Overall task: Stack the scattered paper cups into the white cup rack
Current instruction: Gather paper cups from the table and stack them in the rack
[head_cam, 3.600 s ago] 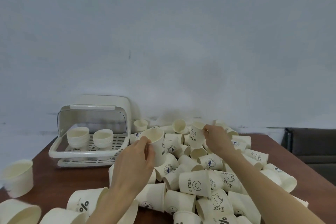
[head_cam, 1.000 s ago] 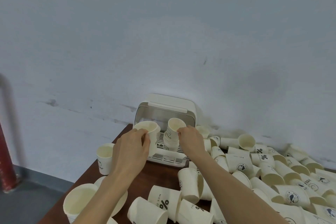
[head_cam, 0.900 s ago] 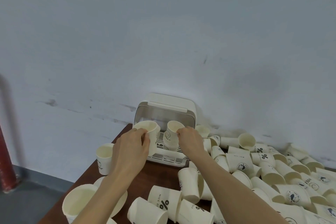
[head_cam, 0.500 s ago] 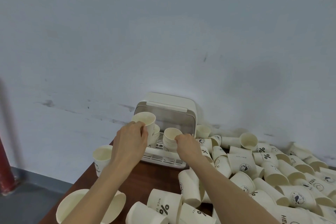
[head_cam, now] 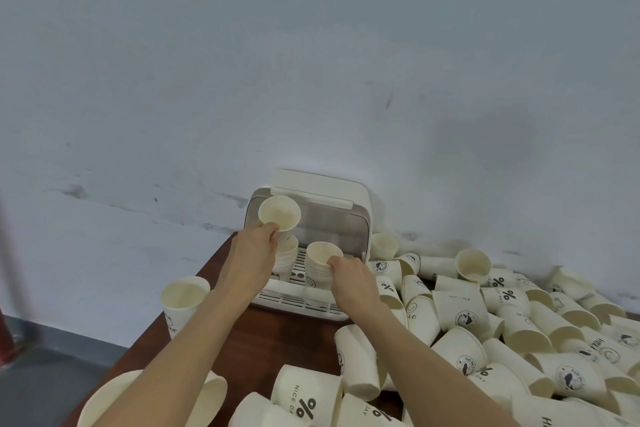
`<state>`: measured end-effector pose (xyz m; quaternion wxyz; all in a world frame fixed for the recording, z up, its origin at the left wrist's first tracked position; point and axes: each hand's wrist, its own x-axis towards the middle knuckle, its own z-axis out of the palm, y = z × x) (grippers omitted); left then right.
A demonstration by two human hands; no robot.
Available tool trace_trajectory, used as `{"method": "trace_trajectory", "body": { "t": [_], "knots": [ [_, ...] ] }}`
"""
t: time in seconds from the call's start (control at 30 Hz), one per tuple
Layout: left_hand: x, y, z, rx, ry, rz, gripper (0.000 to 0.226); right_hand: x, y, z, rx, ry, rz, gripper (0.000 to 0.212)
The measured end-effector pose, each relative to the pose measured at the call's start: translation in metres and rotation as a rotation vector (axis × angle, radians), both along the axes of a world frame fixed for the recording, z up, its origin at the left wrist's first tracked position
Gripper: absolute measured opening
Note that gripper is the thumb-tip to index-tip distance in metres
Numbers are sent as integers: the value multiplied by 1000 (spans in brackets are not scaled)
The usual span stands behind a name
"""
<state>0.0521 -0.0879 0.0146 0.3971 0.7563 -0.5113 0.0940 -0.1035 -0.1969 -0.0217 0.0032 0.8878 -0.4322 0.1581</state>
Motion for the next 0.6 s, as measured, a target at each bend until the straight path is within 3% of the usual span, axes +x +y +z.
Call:
{"method": "trace_trajectory", "body": {
  "t": [0.6],
  "knots": [
    [6, -20, -38, 428, -138, 82, 24, -3, 7, 4, -7, 10, 32, 33]
  ]
}}
